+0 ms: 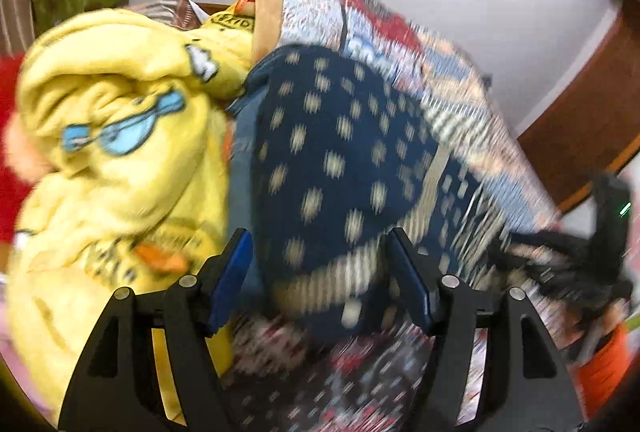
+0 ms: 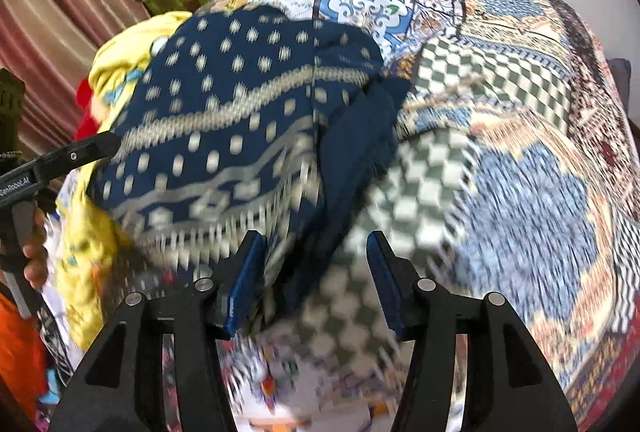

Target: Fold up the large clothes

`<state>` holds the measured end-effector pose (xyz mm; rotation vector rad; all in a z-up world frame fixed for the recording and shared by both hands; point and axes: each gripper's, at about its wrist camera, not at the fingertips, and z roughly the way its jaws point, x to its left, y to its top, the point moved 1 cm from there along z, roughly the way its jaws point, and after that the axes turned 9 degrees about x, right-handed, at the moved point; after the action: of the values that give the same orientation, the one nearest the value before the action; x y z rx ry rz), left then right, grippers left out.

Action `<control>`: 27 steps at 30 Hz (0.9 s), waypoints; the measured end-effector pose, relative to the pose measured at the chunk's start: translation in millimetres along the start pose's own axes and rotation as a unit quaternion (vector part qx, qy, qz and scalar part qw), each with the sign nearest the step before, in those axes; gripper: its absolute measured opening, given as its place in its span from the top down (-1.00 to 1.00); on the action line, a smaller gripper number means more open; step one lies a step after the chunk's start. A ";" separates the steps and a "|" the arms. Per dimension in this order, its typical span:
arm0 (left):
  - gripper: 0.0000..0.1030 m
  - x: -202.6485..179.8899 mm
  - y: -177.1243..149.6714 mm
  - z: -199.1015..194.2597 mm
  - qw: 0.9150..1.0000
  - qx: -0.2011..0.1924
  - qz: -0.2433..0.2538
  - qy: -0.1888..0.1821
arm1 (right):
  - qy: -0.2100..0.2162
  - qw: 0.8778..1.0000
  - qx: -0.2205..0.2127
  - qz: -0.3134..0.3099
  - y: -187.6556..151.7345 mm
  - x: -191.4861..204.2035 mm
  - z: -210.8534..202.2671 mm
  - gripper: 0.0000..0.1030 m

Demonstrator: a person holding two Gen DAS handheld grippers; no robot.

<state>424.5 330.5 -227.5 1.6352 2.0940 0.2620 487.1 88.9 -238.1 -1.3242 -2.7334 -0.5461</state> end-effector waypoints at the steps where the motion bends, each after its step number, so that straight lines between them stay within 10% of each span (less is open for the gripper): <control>1: -0.32 -3.1 -8.5 -3.5 1.000 -0.002 0.008 0.013 | -0.005 1.000 0.000 0.001 -8.7 -0.8 -3.9 0.03; 7: -0.31 -22.7 -40.1 -37.2 0.998 -0.012 0.019 0.058 | 0.003 1.000 -0.021 0.023 -40.7 1.8 -41.8 0.03; 14: -0.31 -73.3 -63.7 -148.2 0.989 -0.115 0.060 0.063 | 0.008 0.990 -0.140 0.004 -66.9 37.5 -148.6 0.03; 27: -0.31 -161.6 -155.2 -326.8 0.928 -0.356 0.098 0.049 | -0.003 0.922 -0.381 -0.069 -159.1 132.9 -299.6 0.03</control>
<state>166.2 177.6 31.1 1.3766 1.5997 1.0518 250.2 -3.0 23.0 -1.2045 -2.7165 -1.7488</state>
